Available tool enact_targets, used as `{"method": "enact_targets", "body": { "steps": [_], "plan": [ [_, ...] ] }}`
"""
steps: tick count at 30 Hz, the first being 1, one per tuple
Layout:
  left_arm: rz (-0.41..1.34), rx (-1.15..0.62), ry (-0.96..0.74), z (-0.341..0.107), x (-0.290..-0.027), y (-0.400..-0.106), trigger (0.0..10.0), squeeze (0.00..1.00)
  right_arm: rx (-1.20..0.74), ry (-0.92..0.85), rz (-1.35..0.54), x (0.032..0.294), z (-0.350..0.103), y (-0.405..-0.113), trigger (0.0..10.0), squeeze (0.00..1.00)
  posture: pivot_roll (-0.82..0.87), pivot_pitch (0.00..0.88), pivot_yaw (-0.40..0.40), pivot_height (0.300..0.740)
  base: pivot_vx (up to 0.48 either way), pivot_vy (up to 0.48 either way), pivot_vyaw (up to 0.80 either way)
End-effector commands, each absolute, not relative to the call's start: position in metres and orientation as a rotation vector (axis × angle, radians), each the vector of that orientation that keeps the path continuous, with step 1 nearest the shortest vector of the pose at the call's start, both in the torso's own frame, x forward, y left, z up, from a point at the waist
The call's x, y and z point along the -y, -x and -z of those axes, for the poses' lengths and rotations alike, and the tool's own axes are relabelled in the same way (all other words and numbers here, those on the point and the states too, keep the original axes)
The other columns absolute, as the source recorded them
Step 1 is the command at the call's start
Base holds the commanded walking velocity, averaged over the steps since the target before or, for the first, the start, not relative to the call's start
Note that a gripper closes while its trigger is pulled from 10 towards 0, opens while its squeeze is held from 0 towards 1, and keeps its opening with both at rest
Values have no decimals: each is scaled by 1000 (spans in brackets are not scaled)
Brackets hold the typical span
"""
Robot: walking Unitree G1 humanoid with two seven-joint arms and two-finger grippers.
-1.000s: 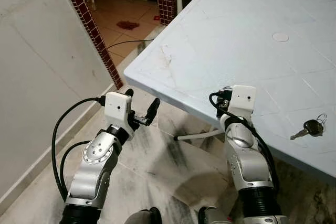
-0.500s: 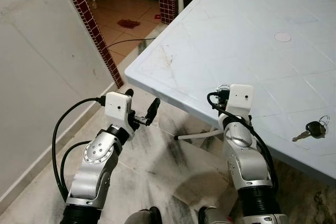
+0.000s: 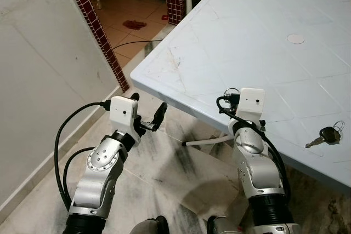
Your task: Hang keys on a hook
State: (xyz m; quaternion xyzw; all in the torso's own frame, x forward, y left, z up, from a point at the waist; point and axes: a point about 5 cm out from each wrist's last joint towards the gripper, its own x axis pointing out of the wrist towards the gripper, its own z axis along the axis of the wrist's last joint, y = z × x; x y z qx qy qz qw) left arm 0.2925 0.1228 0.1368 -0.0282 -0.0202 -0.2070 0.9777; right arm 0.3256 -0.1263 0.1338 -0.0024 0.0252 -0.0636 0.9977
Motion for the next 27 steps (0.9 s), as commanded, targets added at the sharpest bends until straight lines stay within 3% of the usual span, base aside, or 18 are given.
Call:
{"method": "enact_targets", "body": {
  "steps": [1,13,27],
  "plan": [
    [405,36,43,-135,-125,-292,10000,0,-149,7,122,125,-112,-321,0,0,-41,173,112,740,0,0,0],
    [394,50,43,-136,-124,-294,10000,0,219,170,171,131,-168,-320,0,0,-50,175,114,740,0,0,0],
    [386,69,32,-140,-126,-297,10000,0,453,328,266,139,-206,-318,0,0,-50,167,130,740,0,0,0]
  ]
}}
